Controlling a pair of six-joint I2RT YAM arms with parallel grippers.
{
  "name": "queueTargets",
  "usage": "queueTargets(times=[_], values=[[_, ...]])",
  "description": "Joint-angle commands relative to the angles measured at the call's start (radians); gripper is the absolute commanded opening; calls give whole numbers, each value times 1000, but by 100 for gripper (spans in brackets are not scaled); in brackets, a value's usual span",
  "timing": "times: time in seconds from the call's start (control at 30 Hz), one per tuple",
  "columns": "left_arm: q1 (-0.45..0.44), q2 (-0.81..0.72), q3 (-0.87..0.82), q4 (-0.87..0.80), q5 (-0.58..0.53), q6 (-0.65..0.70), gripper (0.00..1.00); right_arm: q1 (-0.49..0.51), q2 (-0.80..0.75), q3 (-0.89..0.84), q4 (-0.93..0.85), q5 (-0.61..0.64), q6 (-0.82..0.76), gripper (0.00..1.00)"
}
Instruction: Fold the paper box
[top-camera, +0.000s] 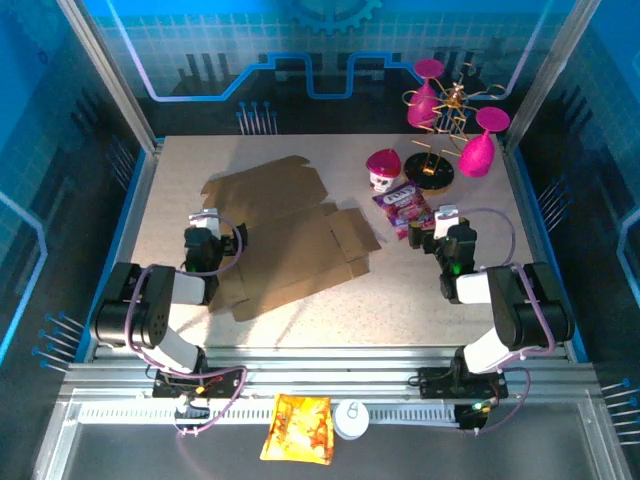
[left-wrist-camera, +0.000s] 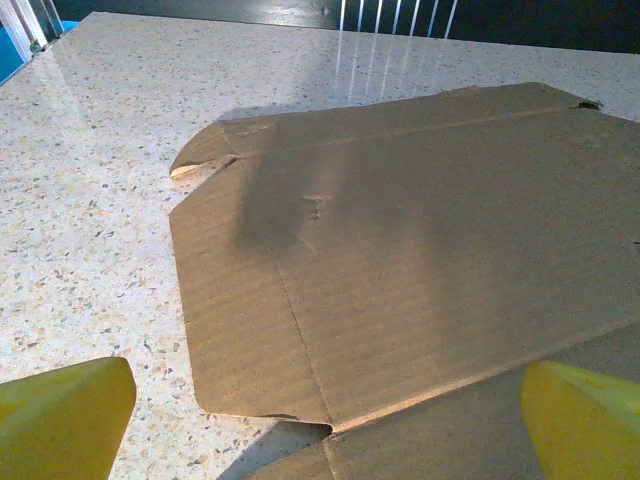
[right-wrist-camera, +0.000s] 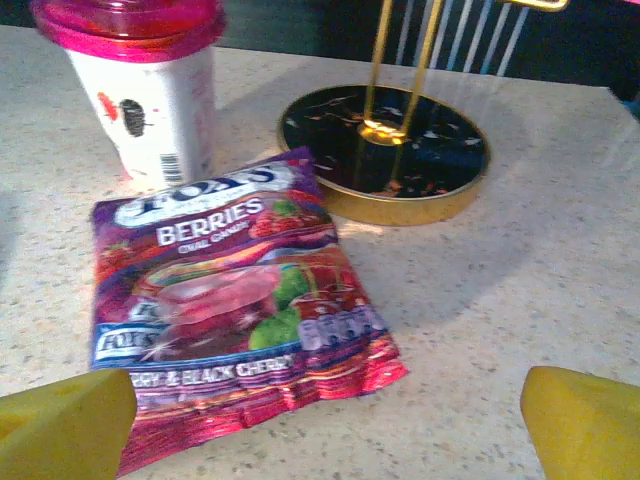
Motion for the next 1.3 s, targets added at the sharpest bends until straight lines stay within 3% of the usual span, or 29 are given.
queueTargets(times=[0.0, 0.7, 0.8, 0.87, 0.97, 1.03, 1.17, 1.2, 1.27], values=[[-3, -10, 19, 19, 10, 4, 99, -5, -6, 28, -21, -92, -11, 100], [-3, -10, 21, 18, 10, 4, 99, -8, -7, 26, -20, -94, -8, 100], [-4, -12, 12, 33, 10, 5, 100, -7, -14, -47, 110, -6, 16, 100], [-25, -36, -5, 52, -57, 16, 99, -5, -13, -126, 270, 91, 52, 100], [-119, -169, 5, -59, -193, 92, 99, 96, -116, -169, 288, 220, -34, 100], [-191, -264, 25, -112, -281, 137, 99, 161, -271, -124, 92, 300, -88, 100], [-297, -407, 153, -182, -433, 146, 99, 190, -455, 55, -22, 410, -131, 100], [-323, -430, 233, -245, -515, 83, 99, 198, -486, 160, -91, 435, -125, 100], [-330, -476, 476, -750, -555, -265, 100, 189, -508, 394, -348, 488, 55, 100]])
